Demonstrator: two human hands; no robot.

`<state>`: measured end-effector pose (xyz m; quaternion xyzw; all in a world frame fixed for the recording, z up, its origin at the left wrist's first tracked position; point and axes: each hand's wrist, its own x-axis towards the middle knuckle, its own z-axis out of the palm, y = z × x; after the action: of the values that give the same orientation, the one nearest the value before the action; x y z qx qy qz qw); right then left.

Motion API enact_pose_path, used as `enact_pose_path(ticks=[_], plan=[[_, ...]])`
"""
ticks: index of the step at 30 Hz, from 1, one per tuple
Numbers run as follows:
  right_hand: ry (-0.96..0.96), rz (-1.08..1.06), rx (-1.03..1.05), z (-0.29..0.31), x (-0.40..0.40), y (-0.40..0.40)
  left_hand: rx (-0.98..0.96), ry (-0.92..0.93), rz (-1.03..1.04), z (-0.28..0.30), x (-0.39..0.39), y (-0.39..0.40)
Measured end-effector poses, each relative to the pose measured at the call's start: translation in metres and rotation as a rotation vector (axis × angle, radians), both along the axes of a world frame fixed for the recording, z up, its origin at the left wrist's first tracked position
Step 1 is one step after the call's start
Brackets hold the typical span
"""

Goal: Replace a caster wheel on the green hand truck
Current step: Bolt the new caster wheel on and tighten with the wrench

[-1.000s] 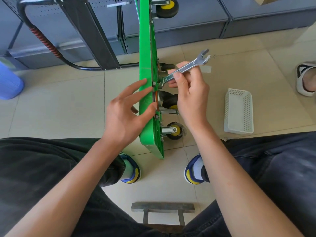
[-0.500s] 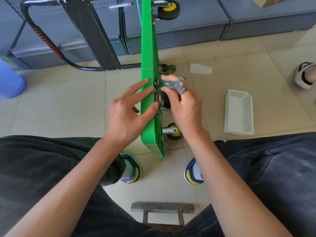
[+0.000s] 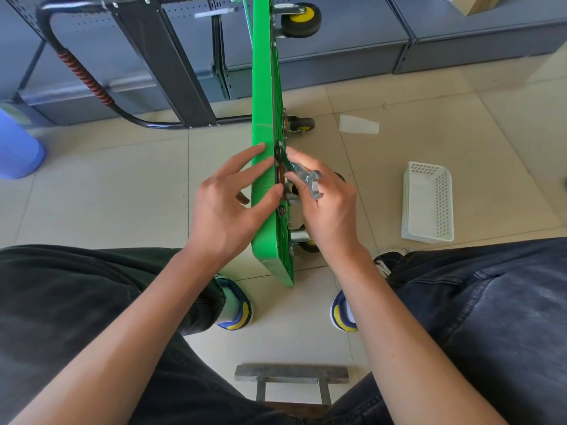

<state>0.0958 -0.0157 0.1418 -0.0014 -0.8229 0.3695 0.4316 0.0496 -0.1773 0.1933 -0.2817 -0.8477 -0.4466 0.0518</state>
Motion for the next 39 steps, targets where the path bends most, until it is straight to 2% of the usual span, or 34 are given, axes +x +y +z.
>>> enact_pose_path(ticks=[6,14,20,27,39], plan=[[0.025,-0.044,-0.010,-0.002,0.004,-0.002,0.006,-0.011,-0.004,0.000,0.000,0.000],[-0.002,0.095,-0.062,-0.015,0.013,-0.009,-0.001,-0.002,-0.004,0.000,0.000,0.000],[-0.004,0.067,-0.073,-0.015,0.011,-0.011,0.002,0.005,-0.002,0.000,0.001,0.000],[-0.013,-0.080,-0.218,0.007,-0.009,-0.007,0.016,0.006,-0.006,0.000,0.000,0.001],[-0.067,-0.051,-0.208,0.027,-0.040,0.004,0.003,-0.001,0.005,0.000,0.000,0.002]])
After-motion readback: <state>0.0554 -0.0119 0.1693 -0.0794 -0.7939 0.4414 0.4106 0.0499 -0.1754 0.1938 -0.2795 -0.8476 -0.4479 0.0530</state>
